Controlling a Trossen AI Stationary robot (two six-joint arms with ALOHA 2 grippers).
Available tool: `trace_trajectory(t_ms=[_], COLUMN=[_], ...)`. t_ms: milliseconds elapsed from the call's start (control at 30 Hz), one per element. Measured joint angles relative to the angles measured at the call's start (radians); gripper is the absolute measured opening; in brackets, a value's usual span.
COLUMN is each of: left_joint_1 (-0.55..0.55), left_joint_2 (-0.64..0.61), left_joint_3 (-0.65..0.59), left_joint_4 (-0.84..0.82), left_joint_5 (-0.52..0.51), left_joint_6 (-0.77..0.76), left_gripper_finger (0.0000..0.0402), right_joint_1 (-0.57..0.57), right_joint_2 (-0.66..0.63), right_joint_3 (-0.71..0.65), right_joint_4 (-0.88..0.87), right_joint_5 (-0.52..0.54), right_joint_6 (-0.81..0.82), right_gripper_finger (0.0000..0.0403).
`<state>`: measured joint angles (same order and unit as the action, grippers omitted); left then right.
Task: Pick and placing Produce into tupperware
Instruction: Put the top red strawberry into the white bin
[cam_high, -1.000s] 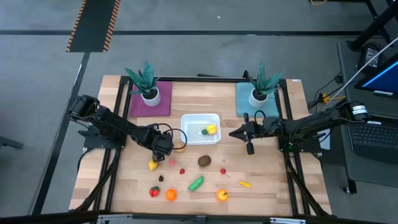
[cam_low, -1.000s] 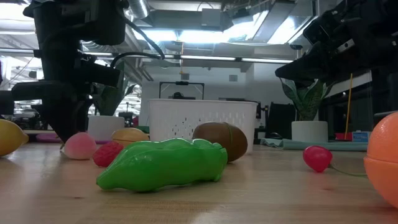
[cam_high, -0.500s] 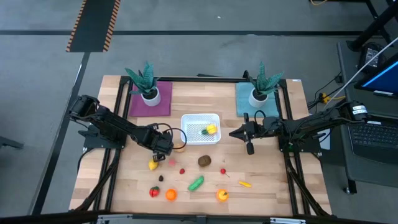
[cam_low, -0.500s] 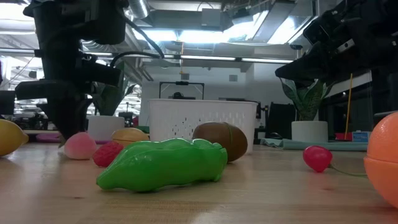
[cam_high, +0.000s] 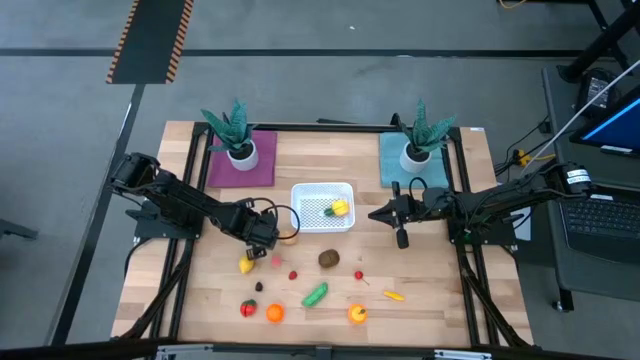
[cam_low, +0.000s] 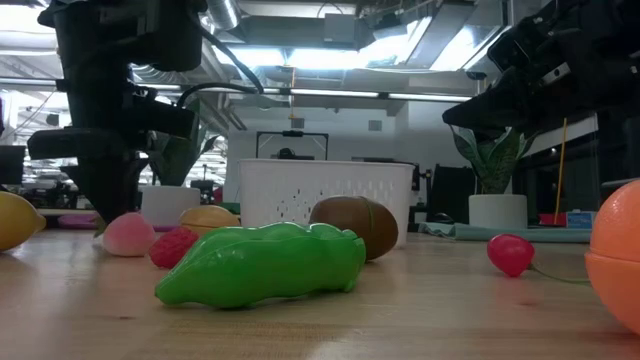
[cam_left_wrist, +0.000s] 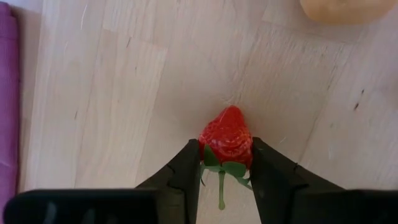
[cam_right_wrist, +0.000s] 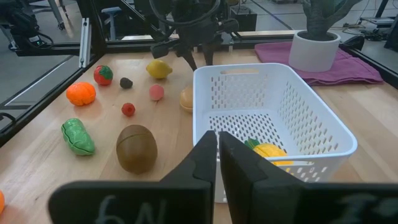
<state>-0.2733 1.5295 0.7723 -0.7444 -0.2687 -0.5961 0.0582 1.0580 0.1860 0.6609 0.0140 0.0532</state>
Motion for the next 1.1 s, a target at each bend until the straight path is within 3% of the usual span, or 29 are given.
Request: trace_trajectory(t_ms=[200, 433, 800, 933, 1100], left_joint_1=[0.000, 0.000, -0.002, -0.004, -0.005], left_joint_2=[-0.028, -0.144, -0.385, -0.465, -0.568], left_joint_3=[-0.001, -0.001, -0.016, -0.094, -0.260], left_joint_4=[-0.010, -0.008, 0.010, 0.087, 0.373], left_joint_5=[0.033, 0.028, -0.084, -0.107, -0.112], left_joint_6=[0.003, 0.005, 0.083, 0.085, 0.161], left_gripper_finger=[0.0103, 0.0103, 0.0103, 0.0103, 0.0103], right_joint_1=[0.000, 0.000, 0.000, 0.000, 0.000], right_joint_2=[0.000, 0.000, 0.000, 0.000, 0.000], right_joint_3=[0.000, 0.000, 0.000, 0.000, 0.000], right_joint_4=[0.000, -0.001, -0.001, -0.002, -0.002], right_joint_5=[0.000, 0.000, 0.000, 0.000, 0.000], right_joint_6=[0.000, 0.023, 0.021, 0.021, 0.019], right_gripper_finger=[0.0023, 0.0023, 0.0023, 0.0023, 0.0023])
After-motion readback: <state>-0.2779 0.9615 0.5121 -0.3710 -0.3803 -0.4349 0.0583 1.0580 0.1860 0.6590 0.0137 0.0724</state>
